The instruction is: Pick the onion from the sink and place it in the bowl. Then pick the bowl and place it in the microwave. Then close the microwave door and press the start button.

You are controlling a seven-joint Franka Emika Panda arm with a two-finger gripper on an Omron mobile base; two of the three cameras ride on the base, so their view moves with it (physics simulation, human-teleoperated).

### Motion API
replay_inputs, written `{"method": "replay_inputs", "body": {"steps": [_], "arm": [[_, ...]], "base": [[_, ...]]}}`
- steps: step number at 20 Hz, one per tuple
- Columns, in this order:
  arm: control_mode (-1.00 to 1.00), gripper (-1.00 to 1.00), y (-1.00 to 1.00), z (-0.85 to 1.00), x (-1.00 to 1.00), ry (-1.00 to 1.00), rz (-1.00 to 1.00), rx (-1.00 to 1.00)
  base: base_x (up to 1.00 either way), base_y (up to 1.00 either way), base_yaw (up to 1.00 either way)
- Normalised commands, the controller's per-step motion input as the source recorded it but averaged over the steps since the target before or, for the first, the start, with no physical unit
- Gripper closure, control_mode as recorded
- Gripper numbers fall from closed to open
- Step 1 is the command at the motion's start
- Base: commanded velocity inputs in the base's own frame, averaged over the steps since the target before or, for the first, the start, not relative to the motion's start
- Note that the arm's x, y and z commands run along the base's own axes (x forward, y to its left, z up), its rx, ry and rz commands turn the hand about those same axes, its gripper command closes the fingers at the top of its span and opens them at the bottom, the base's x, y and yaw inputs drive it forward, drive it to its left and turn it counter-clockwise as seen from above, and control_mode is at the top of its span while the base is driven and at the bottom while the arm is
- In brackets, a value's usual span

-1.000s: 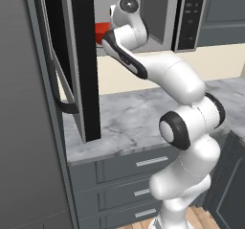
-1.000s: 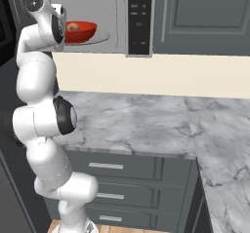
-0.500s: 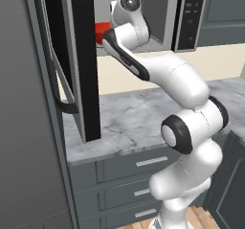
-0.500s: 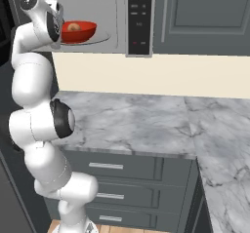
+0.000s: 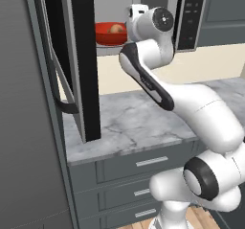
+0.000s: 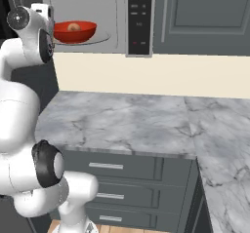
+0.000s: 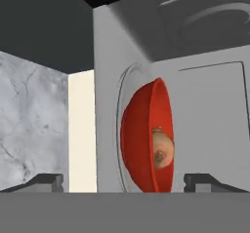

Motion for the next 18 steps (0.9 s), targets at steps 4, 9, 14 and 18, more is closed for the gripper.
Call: {"method": "replay_inputs", "body": {"steps": [4, 9, 14, 18], "arm": [[-1.0, -1.0, -0.69, -0.08, -1.0, -0.21, 0.18, 0.13], [-1.0, -1.0, -0.4, 0.05, -1.0, -0.21, 0.16, 0.01], [-1.0, -1.0, -0.03, 0.36, -1.0, -0.22, 0.16, 0.01], [-1.0, -1.0, 0.0, 0.57, -1.0, -0.19, 0.19, 0.01]], "base": [[0.0, 0.0, 0.0], [0.0, 0.0, 0.0], [0.0, 0.0, 0.0], [0.0, 0.0, 0.0]]}}
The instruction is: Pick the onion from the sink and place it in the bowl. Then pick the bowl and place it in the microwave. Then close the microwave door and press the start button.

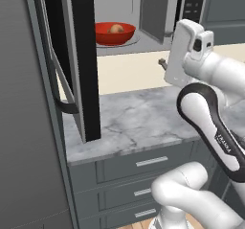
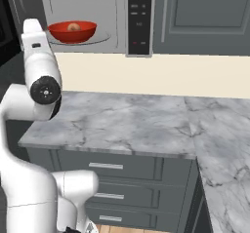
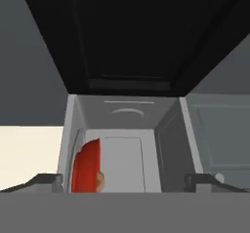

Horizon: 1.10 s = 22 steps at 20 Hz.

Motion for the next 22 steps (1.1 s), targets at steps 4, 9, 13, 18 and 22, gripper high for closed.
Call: {"method": "replay_inputs", "body": {"steps": [4, 9, 13, 18, 22], "arm": [[-1.0, -1.0, 0.0, 0.7, -1.0, -0.01, 0.22, 0.12], [-1.0, -1.0, 0.0, 0.48, -1.0, 0.09, 0.21, 0.13], [-1.0, -1.0, 0.0, 0.23, -1.0, 0.16, 0.2, 0.1], [-1.0, -1.0, 0.03, 0.03, -1.0, 0.16, 0.15, 0.04], [-1.0, -1.0, 0.11, 0.0, -1.0, 0.16, 0.14, 0.0]], "base": [[0.0, 0.0, 0.0], [0.0, 0.0, 0.0], [0.0, 0.0, 0.0], [0.0, 0.0, 0.0], [0.0, 0.0, 0.0]]}}
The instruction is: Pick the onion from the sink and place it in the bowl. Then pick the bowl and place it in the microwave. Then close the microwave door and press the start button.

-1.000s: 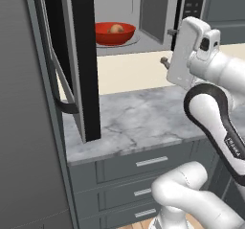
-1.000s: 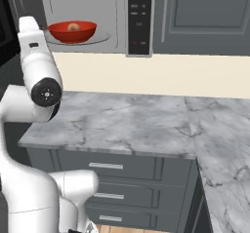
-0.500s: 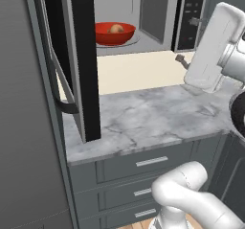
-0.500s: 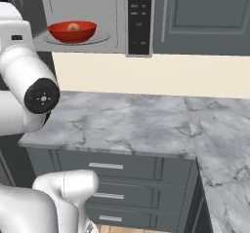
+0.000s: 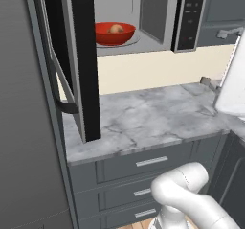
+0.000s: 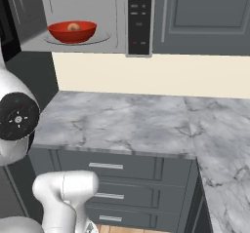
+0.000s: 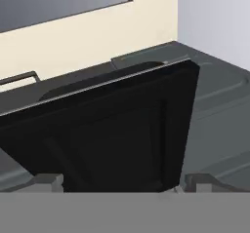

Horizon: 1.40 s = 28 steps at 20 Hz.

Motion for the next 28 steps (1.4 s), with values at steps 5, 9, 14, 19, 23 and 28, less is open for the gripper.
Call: {"method": "replay_inputs", "body": {"steps": [5, 9, 14, 19, 23, 28], "arm": [[-1.0, -1.0, 0.18, -0.03, -1.0, 0.05, 0.16, 0.0], [-1.0, -1.0, 0.06, -0.16, -1.0, 0.0, 0.13, 0.0], [-1.0, -1.0, 0.47, -0.58, -0.87, 0.08, 0.09, -0.02], [-1.0, -1.0, 0.88, -0.64, -0.14, 0.12, 0.0, -0.03], [-1.0, -1.0, 0.88, -0.47, 0.48, 0.2, -0.06, -0.02], [-1.0, -1.0, 0.73, -0.22, 0.37, 0.06, -0.06, -0.02]], "base": [[0.0, 0.0, 0.0], [0.0, 0.0, 0.0], [0.0, 0.0, 0.0], [0.0, 0.0, 0.0], [0.0, 0.0, 0.0], [0.0, 0.0, 0.0]]}}
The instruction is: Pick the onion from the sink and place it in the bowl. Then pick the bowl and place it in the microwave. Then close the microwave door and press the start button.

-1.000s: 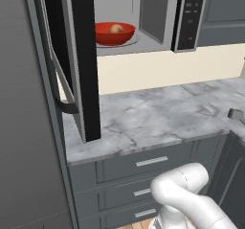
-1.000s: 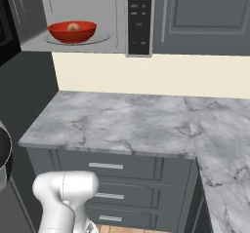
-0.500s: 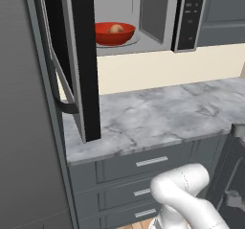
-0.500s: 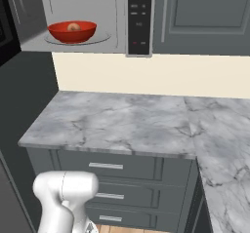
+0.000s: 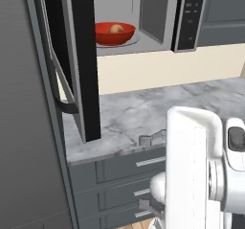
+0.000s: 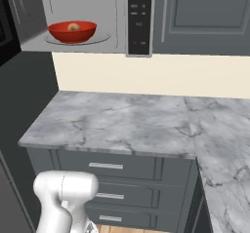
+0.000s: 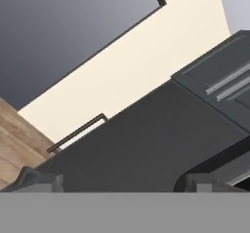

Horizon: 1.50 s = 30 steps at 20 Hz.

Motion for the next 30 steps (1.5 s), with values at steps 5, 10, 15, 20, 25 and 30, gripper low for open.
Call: {"method": "replay_inputs", "body": {"steps": [5, 10, 15, 20, 25, 30], "arm": [[-1.0, -1.0, 0.77, -0.06, 0.03, -0.05, -0.01, -0.1], [-1.0, -1.0, 0.85, -0.04, 0.13, -0.14, 0.0, -0.2], [-1.0, -1.0, 0.56, -0.05, 0.96, -0.02, -0.16, -0.21], [-1.0, -1.0, 0.3, -0.1, 0.82, -0.02, -0.25, -0.22], [-1.0, -1.0, 0.02, -0.32, 0.71, 0.0, -0.27, -0.15], [-1.0, -1.0, -0.14, -0.18, 0.73, 0.0, -0.31, -0.05]], "base": [[0.0, 0.0, 0.0], [0.0, 0.0, 0.0], [0.0, 0.0, 0.0], [0.0, 0.0, 0.0], [0.0, 0.0, 0.0], [0.0, 0.0, 0.0]]}}
